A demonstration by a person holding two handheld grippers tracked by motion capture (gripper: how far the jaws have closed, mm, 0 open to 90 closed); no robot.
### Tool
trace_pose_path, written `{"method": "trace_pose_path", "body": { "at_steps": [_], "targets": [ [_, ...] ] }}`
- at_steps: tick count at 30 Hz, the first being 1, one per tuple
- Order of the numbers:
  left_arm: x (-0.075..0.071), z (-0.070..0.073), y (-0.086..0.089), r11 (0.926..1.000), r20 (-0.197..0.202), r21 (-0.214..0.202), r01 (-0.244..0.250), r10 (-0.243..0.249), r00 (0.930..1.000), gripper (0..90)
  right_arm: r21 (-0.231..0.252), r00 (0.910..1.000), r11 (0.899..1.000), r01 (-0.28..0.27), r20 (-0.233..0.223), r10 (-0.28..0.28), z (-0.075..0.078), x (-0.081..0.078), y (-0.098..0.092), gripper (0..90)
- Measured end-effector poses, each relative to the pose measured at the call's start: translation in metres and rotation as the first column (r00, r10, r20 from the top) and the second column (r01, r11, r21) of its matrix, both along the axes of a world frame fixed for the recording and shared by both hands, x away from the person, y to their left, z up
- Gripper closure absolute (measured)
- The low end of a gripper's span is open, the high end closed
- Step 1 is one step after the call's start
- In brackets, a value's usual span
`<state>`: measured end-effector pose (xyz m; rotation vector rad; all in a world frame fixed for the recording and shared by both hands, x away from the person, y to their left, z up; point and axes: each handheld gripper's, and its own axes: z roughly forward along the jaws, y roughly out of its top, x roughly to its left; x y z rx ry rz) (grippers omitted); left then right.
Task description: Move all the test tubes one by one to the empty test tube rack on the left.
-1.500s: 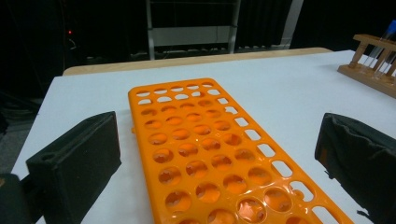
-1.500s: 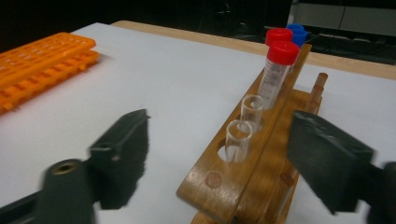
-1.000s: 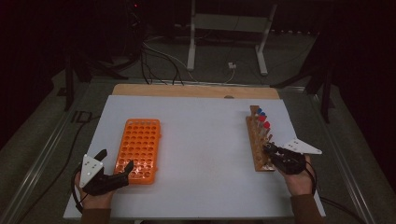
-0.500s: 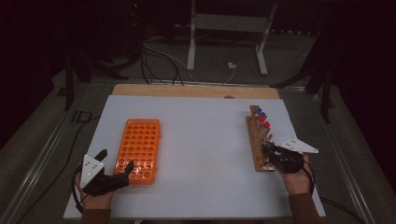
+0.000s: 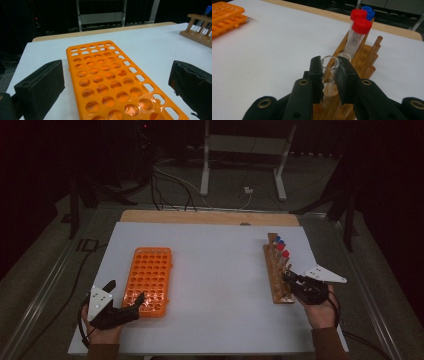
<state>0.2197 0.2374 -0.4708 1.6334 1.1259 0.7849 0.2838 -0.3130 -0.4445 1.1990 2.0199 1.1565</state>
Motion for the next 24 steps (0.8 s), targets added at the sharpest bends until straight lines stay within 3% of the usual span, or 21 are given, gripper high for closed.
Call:
{"method": "trace_pose_path", "body": {
  "at_steps": [17,24],
  "targets": [
    [0.000,-0.001,-0.002,0.9999,-0.006,0.009,0.006,-0.006,1.0000,0.8,-0.019,0.9988,1.000,-0.018,0.045,0.019,0.044,-0.003,0.001,76.4],
    [-0.001,0.002,-0.010,0.9996,0.004,0.014,0.022,-0.023,0.9997,0.8,0.000,0.9972,0.999,-0.037,0.066,0.037,0.056,-0.004,0.003,76.4]
  ]
}}
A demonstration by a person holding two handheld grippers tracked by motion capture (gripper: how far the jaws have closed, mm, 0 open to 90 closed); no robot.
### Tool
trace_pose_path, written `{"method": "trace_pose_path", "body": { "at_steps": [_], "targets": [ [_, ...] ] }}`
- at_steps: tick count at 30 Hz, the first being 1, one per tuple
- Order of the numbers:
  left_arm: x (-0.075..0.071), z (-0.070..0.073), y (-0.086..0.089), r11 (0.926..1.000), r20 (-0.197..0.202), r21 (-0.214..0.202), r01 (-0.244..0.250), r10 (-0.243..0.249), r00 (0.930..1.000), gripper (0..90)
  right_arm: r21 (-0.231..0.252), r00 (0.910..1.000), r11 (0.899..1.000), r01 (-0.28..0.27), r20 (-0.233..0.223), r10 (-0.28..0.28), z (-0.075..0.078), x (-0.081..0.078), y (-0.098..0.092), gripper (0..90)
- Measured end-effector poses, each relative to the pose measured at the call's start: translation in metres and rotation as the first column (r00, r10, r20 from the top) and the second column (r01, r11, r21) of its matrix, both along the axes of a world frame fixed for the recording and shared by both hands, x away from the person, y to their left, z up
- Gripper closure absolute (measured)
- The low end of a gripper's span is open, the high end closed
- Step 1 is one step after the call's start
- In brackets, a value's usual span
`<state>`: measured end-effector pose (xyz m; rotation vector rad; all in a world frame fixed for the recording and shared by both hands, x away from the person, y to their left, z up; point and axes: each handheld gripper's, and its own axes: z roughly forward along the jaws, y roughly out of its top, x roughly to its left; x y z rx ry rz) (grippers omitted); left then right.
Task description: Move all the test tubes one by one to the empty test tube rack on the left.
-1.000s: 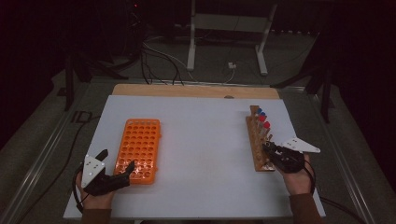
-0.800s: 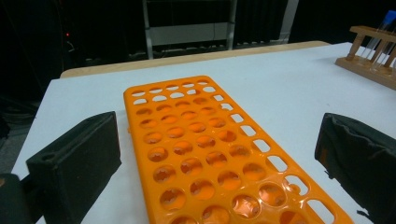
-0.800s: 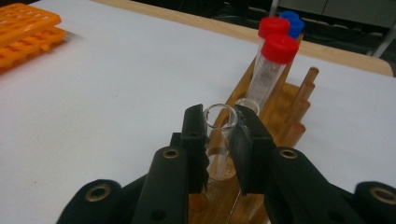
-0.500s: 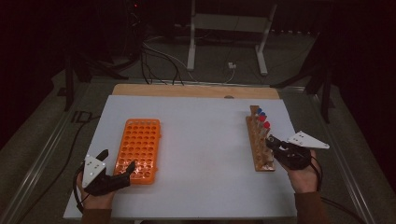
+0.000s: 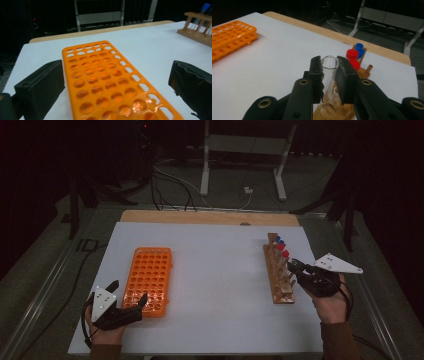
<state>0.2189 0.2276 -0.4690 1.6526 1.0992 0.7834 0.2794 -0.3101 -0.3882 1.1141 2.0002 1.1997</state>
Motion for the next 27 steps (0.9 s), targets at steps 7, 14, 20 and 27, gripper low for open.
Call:
{"method": "trace_pose_path", "body": {
  "at_steps": [7,14,20,27],
  "targets": [
    [0.007,0.016,-0.023,0.9947,0.027,0.021,0.101,-0.102,0.9945,1.1,0.039,0.9988,0.998,-0.048,-0.006,0.049,0.000,0.002,0.010,76.4],
    [0.023,0.030,-0.049,0.9835,0.035,0.008,0.181,-0.181,0.9829,1.1,0.059,0.9945,0.993,-0.104,-0.007,0.105,-0.002,0.005,0.028,76.4],
    [0.037,0.036,-0.077,0.9687,0.027,0.015,0.248,-0.248,0.9683,1.1,0.073,0.9889,0.986,-0.147,-0.013,0.148,-0.004,0.007,0.043,76.3],
    [0.049,0.036,-0.108,0.9544,0.017,0.014,0.298,-0.298,0.9543,1.5,0.083,0.9796,0.977,-0.197,-0.023,0.200,-0.006,0.010,0.060,76.3]
  ]
}}
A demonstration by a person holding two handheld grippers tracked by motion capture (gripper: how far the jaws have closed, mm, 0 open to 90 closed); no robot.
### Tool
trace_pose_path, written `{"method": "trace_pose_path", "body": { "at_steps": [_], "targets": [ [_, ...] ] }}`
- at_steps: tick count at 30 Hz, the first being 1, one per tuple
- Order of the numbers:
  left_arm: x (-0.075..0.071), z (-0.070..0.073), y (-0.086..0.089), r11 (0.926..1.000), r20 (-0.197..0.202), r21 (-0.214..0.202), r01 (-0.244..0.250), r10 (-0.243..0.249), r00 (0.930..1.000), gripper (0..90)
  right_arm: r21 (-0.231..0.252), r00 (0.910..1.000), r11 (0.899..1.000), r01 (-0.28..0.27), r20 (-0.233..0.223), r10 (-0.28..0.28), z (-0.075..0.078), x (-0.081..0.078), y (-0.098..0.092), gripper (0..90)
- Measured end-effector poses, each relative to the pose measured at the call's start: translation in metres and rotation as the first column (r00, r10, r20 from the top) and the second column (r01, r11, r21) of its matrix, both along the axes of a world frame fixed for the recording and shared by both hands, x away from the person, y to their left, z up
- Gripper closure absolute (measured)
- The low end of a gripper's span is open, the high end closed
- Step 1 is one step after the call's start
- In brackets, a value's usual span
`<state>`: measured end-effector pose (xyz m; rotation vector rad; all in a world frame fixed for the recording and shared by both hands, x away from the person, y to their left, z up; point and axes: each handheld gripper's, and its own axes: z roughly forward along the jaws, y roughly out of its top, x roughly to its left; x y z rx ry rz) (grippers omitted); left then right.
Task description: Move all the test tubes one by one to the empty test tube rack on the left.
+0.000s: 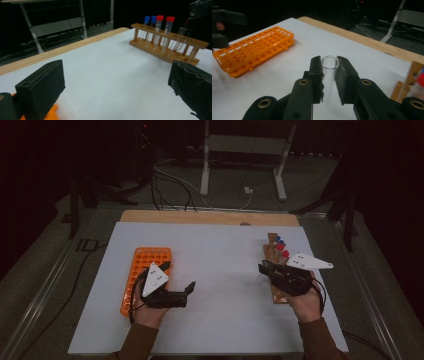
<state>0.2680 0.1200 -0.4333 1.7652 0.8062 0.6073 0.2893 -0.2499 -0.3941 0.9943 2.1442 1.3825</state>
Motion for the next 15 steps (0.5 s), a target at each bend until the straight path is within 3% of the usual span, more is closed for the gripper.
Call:
{"method": "trace_pose_path", "body": {
  "at_steps": [5,8,12,15],
  "targets": [
    [0.010,-0.003,-0.032,0.9978,-0.021,-0.002,0.066,-0.066,0.9976,4.3,0.008,0.9994,0.999,-0.035,-0.006,0.035,0.001,0.001,0.013,76.3],
    [0.014,-0.004,-0.042,0.9960,-0.032,-0.007,0.089,-0.089,0.9955,5.7,0.008,0.9983,0.998,-0.058,-0.009,0.058,0.000,0.001,0.022,76.3],
    [0.020,-0.008,-0.068,0.9896,-0.064,-0.016,0.143,-0.143,0.9876,8.7,0.000,0.9961,0.996,-0.087,-0.012,0.087,-0.002,0.001,0.035,76.3],
    [0.021,-0.008,-0.082,0.9840,-0.073,-0.018,0.177,-0.178,0.9813,16.1,-0.001,0.9943,0.994,-0.106,-0.013,0.106,-0.002,0.001,0.044,76.3]
  ]
}}
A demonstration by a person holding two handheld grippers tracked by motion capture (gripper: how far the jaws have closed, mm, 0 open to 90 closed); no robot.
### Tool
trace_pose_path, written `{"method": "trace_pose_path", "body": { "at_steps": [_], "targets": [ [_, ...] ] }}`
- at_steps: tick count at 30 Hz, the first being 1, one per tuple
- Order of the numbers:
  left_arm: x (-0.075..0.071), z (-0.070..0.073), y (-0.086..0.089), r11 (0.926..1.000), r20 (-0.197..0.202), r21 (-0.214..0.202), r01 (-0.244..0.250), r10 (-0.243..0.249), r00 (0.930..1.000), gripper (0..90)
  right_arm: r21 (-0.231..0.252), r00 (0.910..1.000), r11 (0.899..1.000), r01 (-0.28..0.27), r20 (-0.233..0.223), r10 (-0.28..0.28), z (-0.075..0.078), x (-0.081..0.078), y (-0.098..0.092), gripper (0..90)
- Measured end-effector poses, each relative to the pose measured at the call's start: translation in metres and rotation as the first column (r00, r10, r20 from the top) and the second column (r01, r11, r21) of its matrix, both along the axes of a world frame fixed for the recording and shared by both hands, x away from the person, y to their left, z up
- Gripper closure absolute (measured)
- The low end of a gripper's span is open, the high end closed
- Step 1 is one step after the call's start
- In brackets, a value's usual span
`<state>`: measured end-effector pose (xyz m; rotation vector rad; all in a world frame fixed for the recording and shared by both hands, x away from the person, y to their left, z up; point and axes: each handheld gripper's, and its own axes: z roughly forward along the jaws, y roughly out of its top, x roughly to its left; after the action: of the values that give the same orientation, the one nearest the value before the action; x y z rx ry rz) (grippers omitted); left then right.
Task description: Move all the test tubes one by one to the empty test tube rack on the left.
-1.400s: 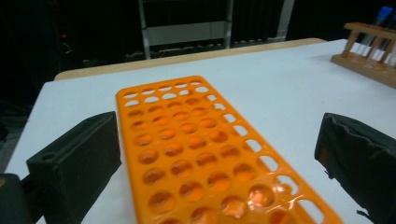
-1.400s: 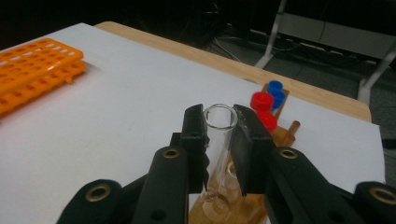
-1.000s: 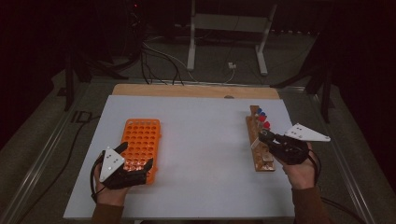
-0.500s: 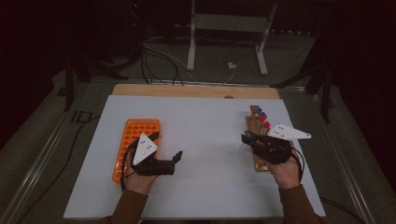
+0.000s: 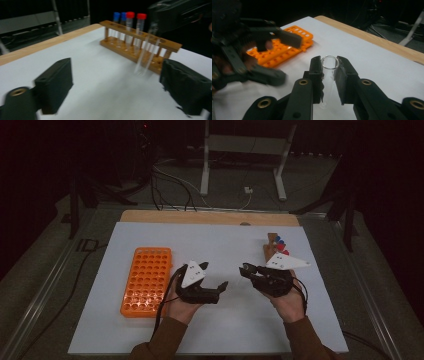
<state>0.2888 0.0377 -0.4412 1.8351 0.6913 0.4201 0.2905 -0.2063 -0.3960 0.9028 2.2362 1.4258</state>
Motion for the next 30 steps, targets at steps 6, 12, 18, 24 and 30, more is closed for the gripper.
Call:
{"method": "trace_pose_path", "body": {
  "at_steps": [6,12,18,24,30],
  "targets": [
    [0.000,0.001,-0.020,0.9985,0.001,0.021,0.050,-0.050,0.9987,34.6,-0.006,0.9997,1.000,-0.024,-0.006,0.024,-0.002,0.000,0.012,76.3],
    [-0.001,0.002,-0.026,0.9962,0.013,0.038,0.078,-0.078,0.9969,59.2,-0.005,0.9992,0.999,-0.036,-0.016,0.035,-0.004,0.000,0.015,76.3],
    [-0.002,0.001,-0.027,0.9946,0.030,0.053,0.089,-0.091,0.9954,73.1,0.001,0.9989,0.999,-0.041,-0.023,0.041,-0.005,-0.001,0.016,76.3],
    [-0.004,0.001,-0.028,0.9929,0.043,0.073,0.094,-0.097,0.9944,75.5,0.007,0.9985,0.999,-0.048,-0.026,0.048,-0.006,-0.001,0.015,75.4],
    [-0.001,-0.001,-0.019,0.9964,0.028,0.061,0.059,-0.061,0.9978,75.7,0.041,0.9995,0.999,-0.032,-0.005,0.032,-0.002,-0.003,0.005,51.0]
  ]
}}
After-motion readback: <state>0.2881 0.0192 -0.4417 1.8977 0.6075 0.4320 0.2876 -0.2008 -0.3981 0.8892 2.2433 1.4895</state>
